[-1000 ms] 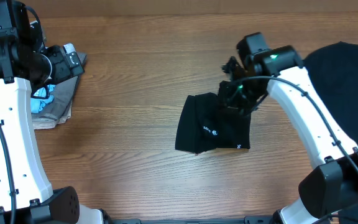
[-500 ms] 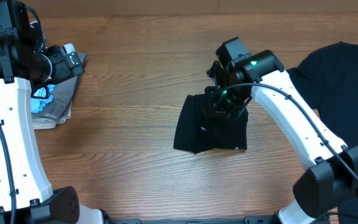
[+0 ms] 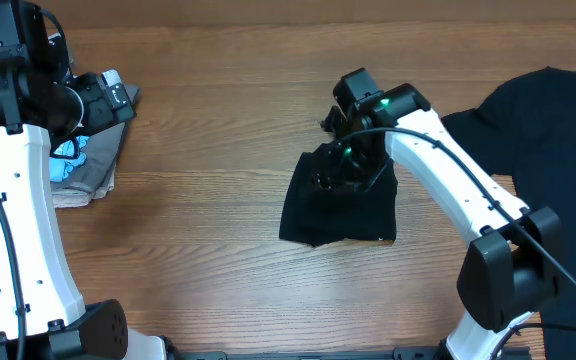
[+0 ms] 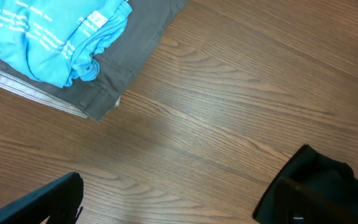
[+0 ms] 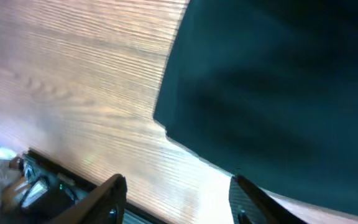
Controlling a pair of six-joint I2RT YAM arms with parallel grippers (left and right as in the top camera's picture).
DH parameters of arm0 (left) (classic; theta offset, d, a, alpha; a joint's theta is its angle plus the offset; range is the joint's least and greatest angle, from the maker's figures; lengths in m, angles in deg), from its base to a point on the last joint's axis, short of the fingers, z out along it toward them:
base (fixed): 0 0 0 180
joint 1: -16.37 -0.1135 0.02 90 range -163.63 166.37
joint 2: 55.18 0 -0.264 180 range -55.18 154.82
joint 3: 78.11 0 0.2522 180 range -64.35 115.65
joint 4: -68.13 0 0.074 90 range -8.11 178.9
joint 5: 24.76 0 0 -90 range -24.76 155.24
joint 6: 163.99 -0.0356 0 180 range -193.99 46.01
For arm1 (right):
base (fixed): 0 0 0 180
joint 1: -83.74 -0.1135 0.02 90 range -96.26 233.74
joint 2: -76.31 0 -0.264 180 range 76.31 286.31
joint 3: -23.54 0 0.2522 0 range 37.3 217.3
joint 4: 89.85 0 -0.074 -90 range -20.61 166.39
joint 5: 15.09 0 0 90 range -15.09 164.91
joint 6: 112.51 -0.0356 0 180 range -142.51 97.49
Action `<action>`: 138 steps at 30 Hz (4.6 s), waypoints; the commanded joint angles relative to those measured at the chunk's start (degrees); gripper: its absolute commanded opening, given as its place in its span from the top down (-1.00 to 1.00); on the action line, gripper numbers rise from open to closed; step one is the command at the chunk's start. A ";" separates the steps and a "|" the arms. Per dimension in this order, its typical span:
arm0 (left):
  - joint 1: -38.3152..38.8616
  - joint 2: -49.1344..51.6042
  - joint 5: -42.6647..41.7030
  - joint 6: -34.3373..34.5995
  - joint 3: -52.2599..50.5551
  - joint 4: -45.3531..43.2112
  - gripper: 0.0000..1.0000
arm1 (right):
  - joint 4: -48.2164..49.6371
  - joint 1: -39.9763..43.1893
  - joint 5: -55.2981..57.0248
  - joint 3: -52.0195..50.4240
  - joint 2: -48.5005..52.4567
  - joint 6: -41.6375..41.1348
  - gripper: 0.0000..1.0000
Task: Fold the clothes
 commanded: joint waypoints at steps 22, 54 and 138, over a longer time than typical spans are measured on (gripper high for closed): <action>-0.26 0.26 -0.44 0.33 -0.35 0.02 -1.00 | 23.17 10.91 3.74 -15.28 -1.95 1.18 0.92; -0.26 0.26 -0.44 0.33 -0.35 0.02 -1.00 | 20.35 8.57 -12.87 -23.21 -10.97 9.01 0.92; -0.26 0.26 -0.42 0.33 -0.35 0.02 -1.00 | 13.66 27.19 31.91 -13.81 -22.86 -2.73 -1.00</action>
